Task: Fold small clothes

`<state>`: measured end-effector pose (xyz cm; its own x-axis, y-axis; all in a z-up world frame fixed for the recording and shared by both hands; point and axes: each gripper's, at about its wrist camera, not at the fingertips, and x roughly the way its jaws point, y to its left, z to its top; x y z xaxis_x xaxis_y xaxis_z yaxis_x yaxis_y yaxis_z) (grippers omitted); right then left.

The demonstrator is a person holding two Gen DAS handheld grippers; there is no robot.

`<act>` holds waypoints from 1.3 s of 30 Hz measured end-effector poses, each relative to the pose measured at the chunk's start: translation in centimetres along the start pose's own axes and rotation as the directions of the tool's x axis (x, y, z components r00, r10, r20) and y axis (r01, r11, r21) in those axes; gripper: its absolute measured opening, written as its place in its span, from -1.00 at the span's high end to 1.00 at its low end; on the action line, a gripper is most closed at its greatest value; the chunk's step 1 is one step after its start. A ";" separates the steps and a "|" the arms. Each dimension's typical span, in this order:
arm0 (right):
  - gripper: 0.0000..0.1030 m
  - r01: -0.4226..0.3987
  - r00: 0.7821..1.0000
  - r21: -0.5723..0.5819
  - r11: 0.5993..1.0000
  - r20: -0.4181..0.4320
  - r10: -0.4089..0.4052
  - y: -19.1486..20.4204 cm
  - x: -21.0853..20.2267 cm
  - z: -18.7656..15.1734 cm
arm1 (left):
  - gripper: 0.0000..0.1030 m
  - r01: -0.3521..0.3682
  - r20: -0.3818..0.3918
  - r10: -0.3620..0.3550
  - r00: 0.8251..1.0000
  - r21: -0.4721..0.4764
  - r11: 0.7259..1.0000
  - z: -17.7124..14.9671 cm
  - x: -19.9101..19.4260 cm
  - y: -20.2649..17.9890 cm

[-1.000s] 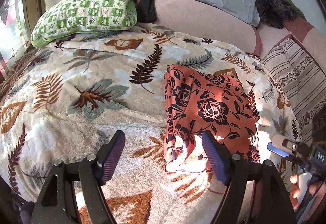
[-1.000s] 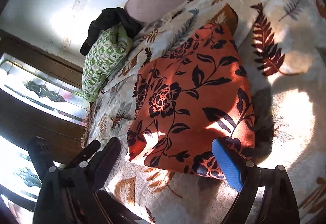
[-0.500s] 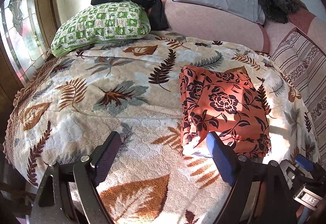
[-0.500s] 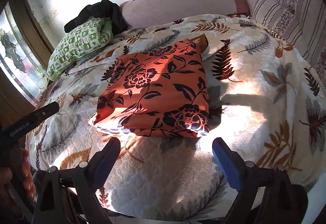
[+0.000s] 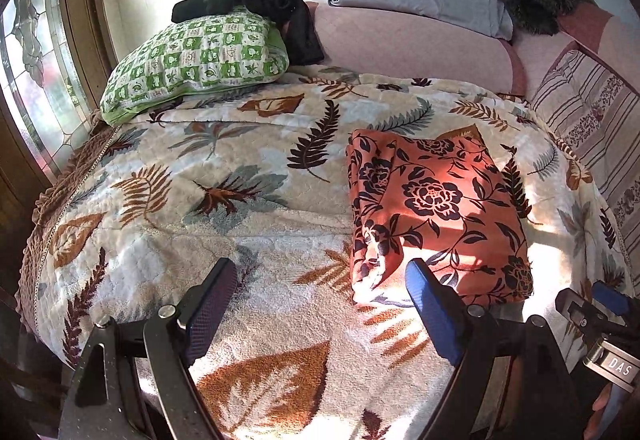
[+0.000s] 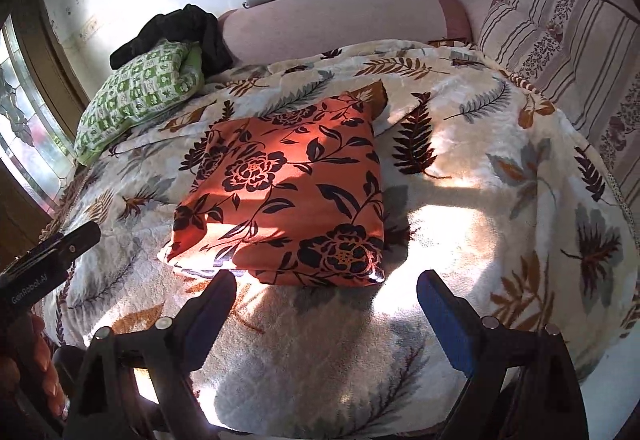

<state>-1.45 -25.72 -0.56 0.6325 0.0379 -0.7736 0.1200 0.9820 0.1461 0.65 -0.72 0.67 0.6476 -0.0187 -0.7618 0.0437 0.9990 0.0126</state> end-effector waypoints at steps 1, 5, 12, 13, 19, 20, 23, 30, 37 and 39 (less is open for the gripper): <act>-0.81 -0.001 1.000 0.001 1.000 0.002 0.001 0.0 0.0 0.0 | -0.68 -0.001 -0.002 0.001 1.000 0.005 1.000 0.0 0.0 -0.1; -0.81 0.003 1.000 0.002 1.000 0.006 -0.003 0.1 -0.1 0.4 | -0.68 -0.004 -0.007 0.004 1.000 0.026 1.000 0.1 0.2 -0.7; -0.81 0.025 1.000 -0.016 1.000 0.015 -0.025 0.5 0.0 1.3 | -0.68 -0.013 0.003 0.013 1.000 0.030 0.999 0.5 0.1 -1.0; -0.81 0.028 1.000 -0.018 0.999 0.014 -0.028 0.7 0.0 1.4 | -0.68 -0.015 0.003 0.015 1.000 0.028 0.999 0.5 0.1 -0.9; -0.81 0.039 0.999 -0.030 0.999 0.012 -0.038 1.2 0.3 1.8 | -0.68 -0.027 -0.002 0.027 1.000 0.029 0.999 0.6 0.6 -0.7; -0.81 0.040 0.999 -0.032 0.999 0.012 -0.039 1.3 0.4 1.9 | -0.68 -0.031 0.000 0.031 1.000 0.029 0.999 0.6 0.6 -0.7; -0.81 0.046 0.999 -0.042 0.998 0.009 -0.045 1.5 0.6 2.1 | -0.68 -0.032 0.003 0.032 0.999 0.025 0.999 0.7 0.6 -0.5; -0.81 0.057 0.998 -0.057 0.997 0.007 -0.057 1.7 0.5 2.4 | -0.68 -0.029 0.004 0.029 1.000 0.012 1.000 0.9 0.4 -0.6; -0.81 0.075 0.997 -0.078 0.994 0.021 -0.073 1.7 -0.2 2.5 | -0.68 0.000 0.027 -0.001 1.000 0.016 1.000 1.3 -0.6 -1.5; -0.81 0.081 0.997 -0.076 0.994 0.025 -0.079 1.5 -0.4 2.6 | -0.69 -0.003 0.023 0.003 1.000 0.013 1.000 1.4 -0.6 -1.7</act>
<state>0.43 -24.73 1.59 0.6402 -0.0447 -0.7669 0.1123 0.9930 0.0359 1.22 -2.44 2.01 0.6650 -0.0170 -0.7467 0.0518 0.9984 0.0234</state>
